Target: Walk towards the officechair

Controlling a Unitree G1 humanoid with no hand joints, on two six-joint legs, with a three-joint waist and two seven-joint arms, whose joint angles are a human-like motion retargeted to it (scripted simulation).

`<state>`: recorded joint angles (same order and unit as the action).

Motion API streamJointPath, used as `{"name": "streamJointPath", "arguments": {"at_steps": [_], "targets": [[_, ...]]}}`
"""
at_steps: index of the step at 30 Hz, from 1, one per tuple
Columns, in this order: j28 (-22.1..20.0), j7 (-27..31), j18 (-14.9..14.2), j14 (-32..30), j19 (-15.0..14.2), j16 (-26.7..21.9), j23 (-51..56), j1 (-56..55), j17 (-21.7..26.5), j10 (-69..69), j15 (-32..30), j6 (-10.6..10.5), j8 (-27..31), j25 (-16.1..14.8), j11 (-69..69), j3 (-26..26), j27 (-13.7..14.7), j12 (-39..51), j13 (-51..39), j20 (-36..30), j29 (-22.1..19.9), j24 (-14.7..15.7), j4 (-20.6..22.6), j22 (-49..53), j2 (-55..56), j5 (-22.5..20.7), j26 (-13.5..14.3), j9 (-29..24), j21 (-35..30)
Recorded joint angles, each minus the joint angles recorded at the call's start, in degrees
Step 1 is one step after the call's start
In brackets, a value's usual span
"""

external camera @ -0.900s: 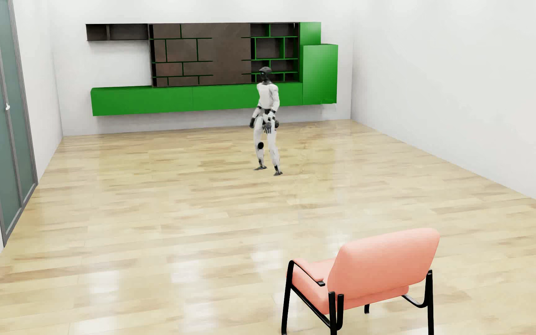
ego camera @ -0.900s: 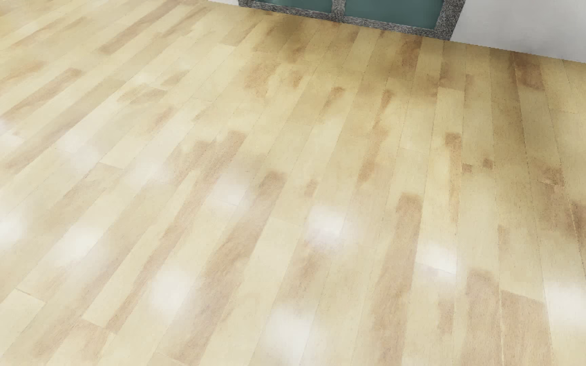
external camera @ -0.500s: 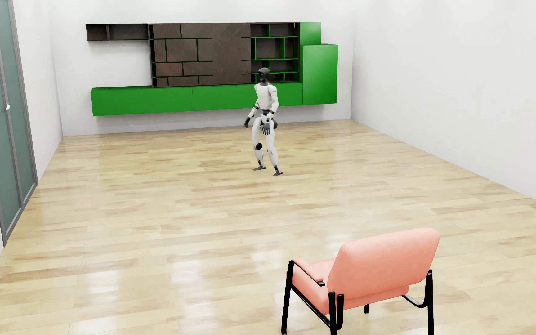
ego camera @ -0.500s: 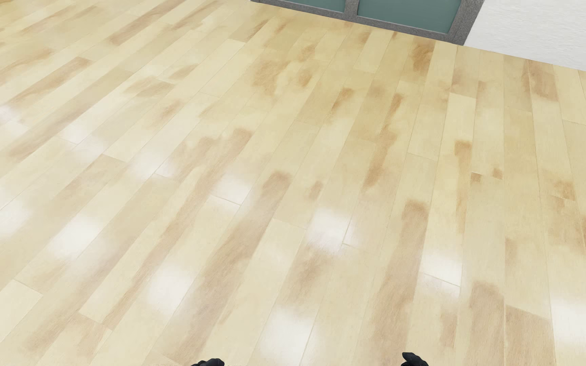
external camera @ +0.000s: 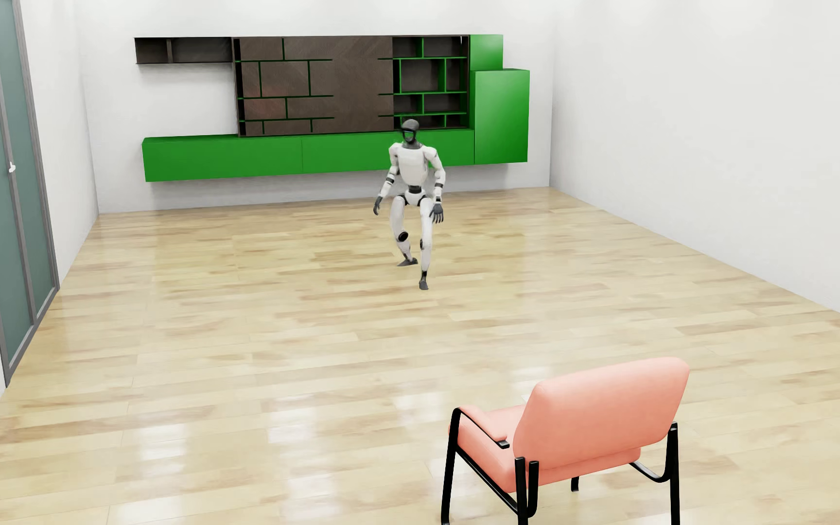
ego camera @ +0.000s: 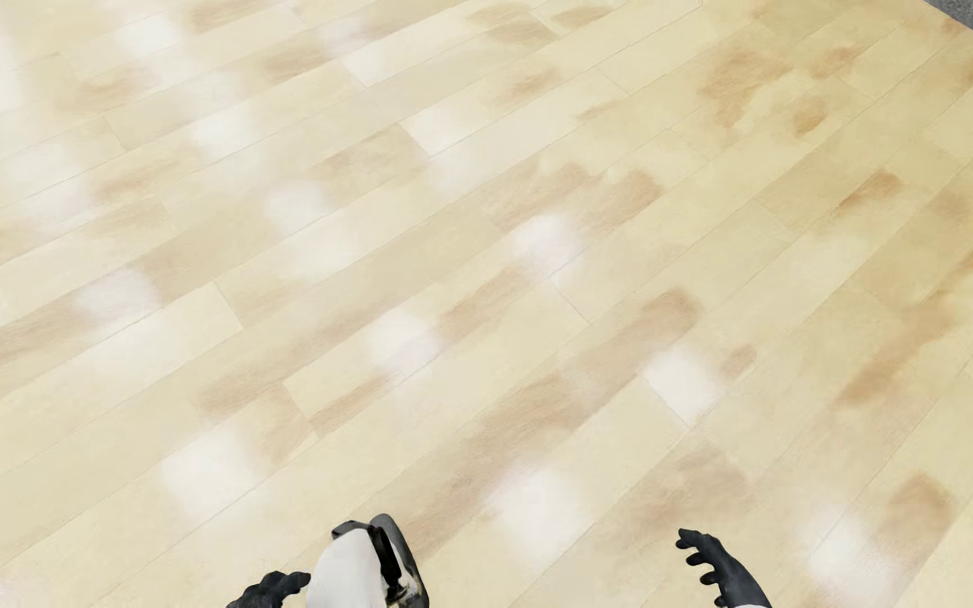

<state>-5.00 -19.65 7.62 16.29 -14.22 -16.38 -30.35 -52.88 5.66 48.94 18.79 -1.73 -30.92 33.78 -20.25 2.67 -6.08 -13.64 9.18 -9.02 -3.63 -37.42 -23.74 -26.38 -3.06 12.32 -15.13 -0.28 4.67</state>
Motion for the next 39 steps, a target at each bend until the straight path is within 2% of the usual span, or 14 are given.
{"name": "streamJointPath", "arguments": {"at_steps": [2, 4, 7, 11, 12, 15, 17, 20, 24, 28, 29, 31, 34, 39], "targets": [[-0.08, -0.07, 0.71, 3.88, 2.09, 2.66, 2.99, 3.86, 1.05, 0.88, -18.06, 0.55, 1.35, -1.94, -12.68, -0.29, -1.10, 3.43, 6.34, -0.23, -4.30, -3.92, 7.20, 2.23, 1.53, 8.65, 1.69, 0.04, 5.44], [0.13, 0.87, 0.71, 8.56, 15.92, 4.59, 1.65, 10.26, 1.59, -1.07, -17.73, 1.75, 13.23, -1.45, -35.48, -2.85, -3.51, 6.53, 11.71, -1.13, -4.99, -6.60, 15.63, 5.38, 14.43, 10.18, 4.16, -0.75, 8.20], [0.18, 5.50, -0.56, 11.12, 7.84, 5.63, -4.37, 25.80, 0.66, -12.75, -5.75, 1.77, 29.03, 2.38, -50.51, -5.94, -7.24, 11.97, 15.43, -3.30, 1.40, -7.01, 23.69, 8.49, 38.08, -7.18, 6.00, -1.57, 7.62], [5.36, 12.33, -2.70, 13.24, 13.32, 2.40, -6.91, 48.36, -3.35, -26.25, -7.49, 0.49, 22.79, 4.66, -14.66, -9.12, -7.48, 23.23, 19.56, -12.29, 9.48, -6.09, 26.83, 7.65, 51.86, -8.57, 5.33, -2.19, 8.66], [5.10, 14.45, -3.79, 13.27, 9.53, 2.01, -5.94, 53.83, -4.74, -27.84, -10.26, 0.00, 25.51, 5.48, -1.90, -9.95, -6.65, 26.42, 20.99, -14.73, 9.12, -4.57, 25.99, 5.81, 52.09, -10.62, 4.83, -2.68, 9.48], [-0.74, 19.63, -7.70, -2.31, 11.33, 3.35, -4.78, 62.54, -9.96, -19.45, -19.55, -1.09, 21.55, 6.77, -3.27, -11.66, -6.69, 28.31, 23.51, -16.33, 3.17, 3.02, 21.22, -7.11, 50.12, -9.66, -1.40, -3.88, 13.20], [-4.96, 20.11, -17.95, -24.21, 17.17, 4.06, -6.98, 53.63, -11.08, 6.79, -11.40, -2.06, 21.22, 7.25, -16.58, -12.26, -7.67, 24.64, 20.40, -13.13, 2.43, 6.89, 16.84, -17.29, 47.43, -11.27, -9.21, -5.07, 13.11], [2.52, 19.30, -11.54, -14.85, 15.30, 5.01, -8.48, 27.41, -6.88, 29.22, -2.47, -2.74, 21.80, 10.16, -11.75, -9.49, -7.44, 18.63, 8.97, -16.13, 3.18, 8.33, 15.61, -28.72, 33.74, -14.33, -12.22, -5.90, 7.92], [17.28, 16.63, -9.38, -9.84, 14.72, -0.51, -4.30, 8.63, -2.55, -0.87, 5.06, -1.16, 25.18, 10.87, -1.56, -3.72, 2.12, 2.22, -2.27, -14.61, 0.63, 12.09, 16.76, -22.47, 13.85, -16.68, -5.45, -3.49, -1.22], [-2.41, 10.30, -10.48, -10.24, 11.07, 4.83, 7.85, 9.42, 0.11, -36.40, 7.87, -1.19, 29.69, 3.12, -5.74, 1.08, 8.37, -13.79, -6.26, 6.29, -3.62, 10.35, 13.22, -9.69, -1.48, -14.05, -7.09, -1.82, -5.10], [-7.22, 9.06, -3.54, -18.16, 9.39, 8.34, 10.14, 8.93, 0.92, -28.26, 0.36, -0.85, 30.50, -0.09, -13.54, 2.12, 8.52, -14.60, -4.33, 8.60, -5.39, 9.40, 13.69, -10.10, -1.72, -11.26, -8.89, -1.93, -4.13], [-5.08, 6.17, -0.32, -13.70, 6.13, 11.91, 11.14, 10.88, 2.11, -12.57, -25.12, 0.62, 30.93, -2.61, -40.76, 2.62, 6.04, -11.45, 0.44, 7.00, -6.68, 8.02, 15.10, -14.79, 7.45, -5.19, -11.78, -2.71, -1.96], [9.96, 5.88, -1.24, -3.58, 13.46, 9.36, 0.00, 24.78, 0.42, -15.24, -14.84, 3.22, 27.41, 0.74, -56.67, -1.06, -3.16, 0.26, 3.23, -4.26, -4.49, 3.49, 22.62, -21.18, 26.58, 0.12, -8.69, -2.89, -0.31], [6.76, 17.75, -2.53, 9.75, 9.48, 5.07, -9.98, 48.16, -1.27, -22.89, -10.58, 2.66, 23.90, 6.75, -10.62, -7.62, -8.08, 22.37, 16.36, -20.21, 14.14, -4.47, 29.37, -13.53, 41.17, -5.82, -0.34, -0.48, 1.88]]}}
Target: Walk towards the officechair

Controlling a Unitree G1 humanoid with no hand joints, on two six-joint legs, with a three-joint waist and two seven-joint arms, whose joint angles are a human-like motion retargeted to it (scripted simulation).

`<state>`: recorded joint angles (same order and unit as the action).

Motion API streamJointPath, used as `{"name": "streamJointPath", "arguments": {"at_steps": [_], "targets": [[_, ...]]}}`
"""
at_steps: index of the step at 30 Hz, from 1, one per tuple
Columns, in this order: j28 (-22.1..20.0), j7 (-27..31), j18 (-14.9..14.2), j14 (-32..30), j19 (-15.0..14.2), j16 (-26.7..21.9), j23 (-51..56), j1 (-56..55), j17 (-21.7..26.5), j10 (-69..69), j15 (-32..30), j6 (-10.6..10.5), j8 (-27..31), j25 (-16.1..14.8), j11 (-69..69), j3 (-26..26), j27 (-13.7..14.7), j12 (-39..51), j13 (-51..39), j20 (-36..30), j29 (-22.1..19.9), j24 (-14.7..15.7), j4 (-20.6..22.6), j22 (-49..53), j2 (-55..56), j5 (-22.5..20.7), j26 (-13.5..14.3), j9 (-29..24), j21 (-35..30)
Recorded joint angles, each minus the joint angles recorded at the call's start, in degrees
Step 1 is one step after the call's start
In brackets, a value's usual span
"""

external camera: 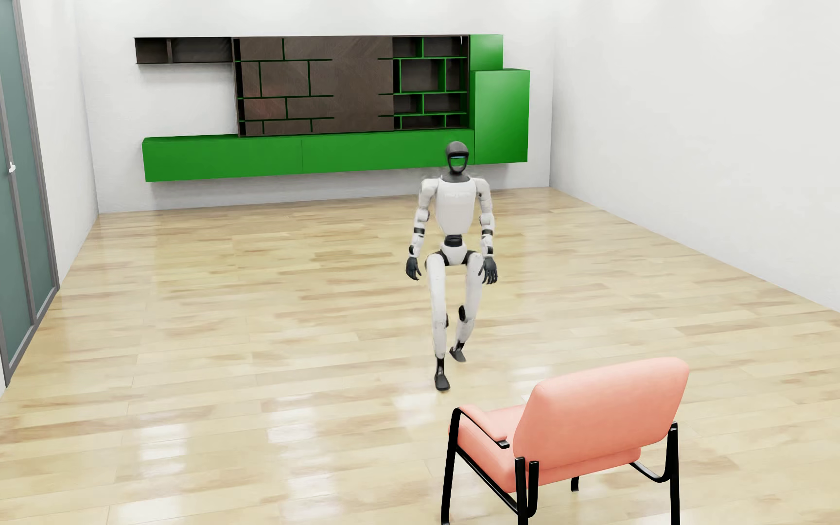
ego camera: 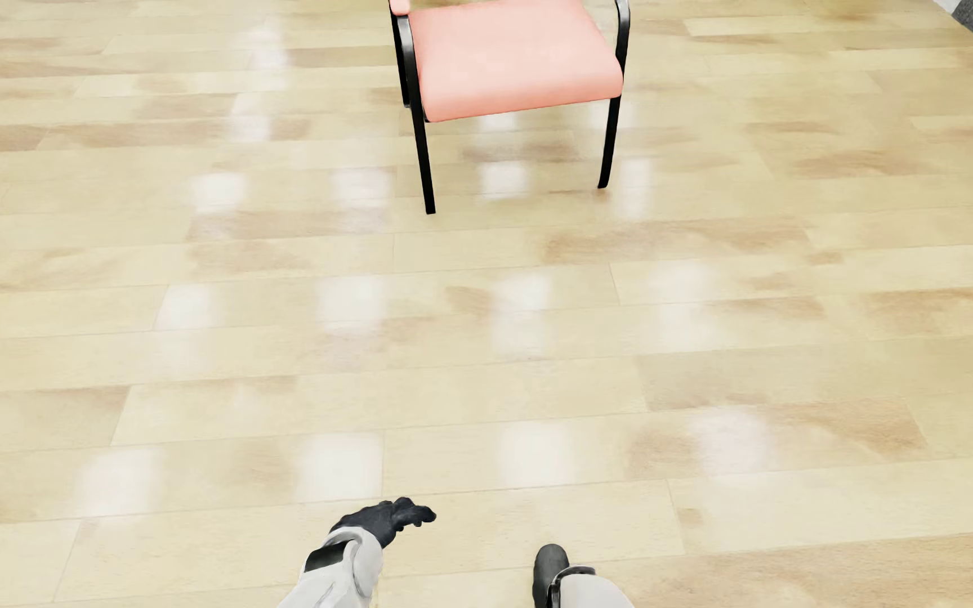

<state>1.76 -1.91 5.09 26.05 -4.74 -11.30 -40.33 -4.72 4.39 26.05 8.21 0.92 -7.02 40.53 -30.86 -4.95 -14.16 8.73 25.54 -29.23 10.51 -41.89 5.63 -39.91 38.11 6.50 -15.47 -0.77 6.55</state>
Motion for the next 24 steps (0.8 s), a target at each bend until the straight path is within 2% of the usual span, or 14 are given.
{"name": "streamJointPath", "arguments": {"at_steps": [2, 3, 4, 6, 7, 8, 10, 13, 15, 17, 19, 20, 22, 24], "targets": [[-5.60, 5.17, -0.93, 6.25, -4.60, 1.00, 1.77, 9.31, -3.55, 1.60, 2.34, 0.03, 4.10, -1.00, 21.37, -1.93, -0.36, 2.31, 7.50, 3.25, -4.04, 5.80, -0.87, 8.42, -1.80, -0.54, 3.60, 0.64, 5.91], [-8.95, 4.69, -1.26, 5.08, -5.09, 0.99, 1.25, 12.20, -5.59, 6.30, -3.48, 0.44, -0.15, -1.48, 19.09, -2.48, -1.05, 1.06, 9.93, 5.93, -6.71, 9.61, -2.51, 12.64, -2.35, 0.56, 5.48, 0.78, 8.01], [-11.45, 3.88, -3.97, -1.53, 0.53, -0.08, -0.44, 11.99, -7.34, 16.30, -14.20, 0.36, -0.52, -1.04, 8.09, -2.99, -1.98, -0.77, 10.90, 8.36, -7.85, 12.16, -5.62, 16.39, -0.30, -0.26, 6.63, 0.36, 8.49], [-15.33, 2.85, -12.17, -19.73, 5.27, -0.03, -3.69, 1.99, -7.57, 45.10, -2.21, -0.82, -2.66, 2.15, -11.13, -3.06, -3.73, -4.88, 8.94, 13.25, -6.41, 13.32, -11.68, 19.20, 0.88, -1.23, 5.01, -1.15, 6.87], [-16.87, 1.77, -10.59, -18.38, 4.90, 1.46, -3.21, -5.84, -6.81, 55.02, 1.60, -1.70, -3.89, 3.86, -12.36, -2.55, -3.63, -5.75, 6.46, 14.47, -5.84, 13.11, -16.68, 16.65, -2.04, -1.74, 1.77, -1.82, 6.12], [-16.22, 0.56, -4.52, -16.88, 4.66, 2.30, -0.94, -13.35, -5.92, 59.02, 3.10, -2.58, -4.87, 5.41, -9.93, -1.46, -2.42, -5.44, 3.90, 13.39, -7.04, 12.42, -20.20, 11.67, -6.14, -2.63, -2.50, -2.21, 5.80], [-5.68, -4.32, 1.79, -14.37, 4.86, -0.11, 5.54, -23.07, -3.87, 52.53, 3.24, -3.68, -4.65, 6.78, -3.72, 1.08, 3.71, -5.24, -0.82, 5.65, -14.09, 9.39, -20.88, 0.14, -13.94, -5.05, -7.33, -2.25, 5.21], [7.05, -3.56, -5.07, -15.86, 5.29, -5.96, 13.57, -28.17, -0.44, 21.26, 10.47, -3.70, -1.79, 0.00, -0.53, 2.90, 13.60, -11.27, -8.14, 0.12, -17.02, 9.19, -15.60, -8.62, -23.53, -8.03, -6.45, -1.33, 1.31], [5.17, -4.00, -3.72, -26.40, 4.12, -7.26, 18.92, -26.10, 1.59, -0.82, 18.42, -4.04, 1.21, -5.02, -5.69, 3.25, 16.66, -17.83, -12.90, 1.21, -15.47, 10.30, -16.73, -8.76, -26.47, -8.80, -7.60, -0.73, -1.19], [-2.46, -9.34, -2.58, -24.91, 1.69, -4.10, 23.87, -26.01, 3.59, 7.56, 19.96, -3.58, 5.84, -7.14, -21.85, 3.71, 18.05, -23.82, -16.32, 5.17, -17.31, 13.24, -18.04, -9.19, -22.96, -5.95, -8.14, -1.37, -1.28], [-3.58, -11.76, -3.50, -19.78, -4.74, -0.95, 20.68, -23.11, 0.91, 11.32, 6.80, -2.10, 8.39, -7.77, -34.92, 4.56, 15.47, -22.53, -17.86, 6.00, -22.89, 15.04, -17.79, -13.82, -17.27, -4.23, -11.10, -1.55, 0.23], [0.00, -13.03, -3.93, -19.43, -6.78, -0.50, 16.03, -20.27, -0.64, 8.64, 7.21, -1.53, 7.17, -6.87, -35.99, 4.91, 11.65, -20.67, -18.84, 3.65, -23.24, 13.67, -17.05, -15.22, -15.70, -1.48, -11.71, -1.22, 0.50], [4.22, -14.72, -4.52, -20.10, -0.26, -1.16, 5.90, -14.57, -0.29, 1.35, 11.84, -0.73, 3.08, -0.74, -30.37, 5.19, 5.29, -17.15, -21.10, 0.03, -14.08, 10.37, -15.09, -12.39, -14.40, 3.30, -9.64, -0.32, -3.49], [-0.21, -14.84, -5.13, -18.89, -0.72, -1.21, -1.17, -12.32, 0.73, -0.76, 13.59, -0.27, 0.77, 5.01, -16.16, 5.16, 4.97, -14.39, -21.60, 2.70, -4.49, 10.75, -14.14, -6.11, -15.05, 4.58, -6.13, 0.35, -6.17]]}}
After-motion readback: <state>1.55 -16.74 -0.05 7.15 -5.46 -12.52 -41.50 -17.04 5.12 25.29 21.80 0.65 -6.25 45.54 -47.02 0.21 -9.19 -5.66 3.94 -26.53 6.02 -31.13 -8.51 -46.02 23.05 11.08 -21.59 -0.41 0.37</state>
